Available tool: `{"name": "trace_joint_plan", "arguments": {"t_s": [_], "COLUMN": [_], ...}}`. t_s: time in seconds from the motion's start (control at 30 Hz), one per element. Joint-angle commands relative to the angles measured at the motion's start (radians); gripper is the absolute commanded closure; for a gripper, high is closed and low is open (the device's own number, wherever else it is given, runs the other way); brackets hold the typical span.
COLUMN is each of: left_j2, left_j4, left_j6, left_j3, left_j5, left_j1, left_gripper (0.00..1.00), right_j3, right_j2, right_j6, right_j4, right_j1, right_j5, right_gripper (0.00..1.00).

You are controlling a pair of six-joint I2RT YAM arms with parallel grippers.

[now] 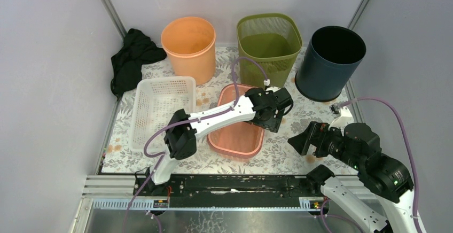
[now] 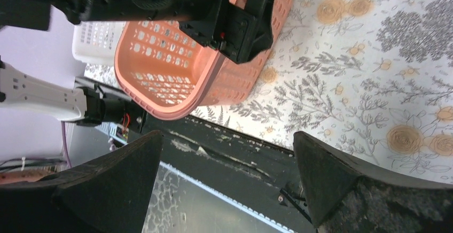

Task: Turn the large container upside down
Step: Turn the container upside down at the center of the board.

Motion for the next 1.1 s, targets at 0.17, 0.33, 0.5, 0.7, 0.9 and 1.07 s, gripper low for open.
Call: {"name": "trace_joint_plan", "arguments": {"t_s": [0.17,0.33,0.5,0.7,0.9,1.07], "left_j2": [-0.073,-0.061,-0.021,0.025,0.033,0.022], "left_j4": [-0.075,-0.027,0.007,0.012,0.027,0.114], "left_j6": [-0.007,0.041,0.072,0.070,0.035,-0.024], "left_j3": [-0.030,-0.048,-0.081,-0.081,0.031,0.093], "left_j5": [-0.147,-0.085,0.008,0.054,0.093,0.200], "left_j1": [-0.014,-0.009,-0.003,0.018,0.028,0.045], "left_gripper": [0.10,0.14,0.39,0.81,1.00,1.00], "right_j3": [0.010,-0.016,-0.006,0.007,0.066,0.161], "right_j2": [0.003,0.006,0.022,0.019,0.040,0.070], "right_j6": [0.007,0.017,0.006,0.012,-0.006,-0.032], "right_j4": [-0.005,0.022,0.014,0.000,-0.035,-0.084], "right_j1": [0.002,0.003,0.002,0.002,0.002,0.003], "right_j5": [-0.050,-0.069,-0.052,-0.053,-0.051,-0.045], "right_gripper": [0.01,0.01,0.01,0.01,0.01,0.01]}}
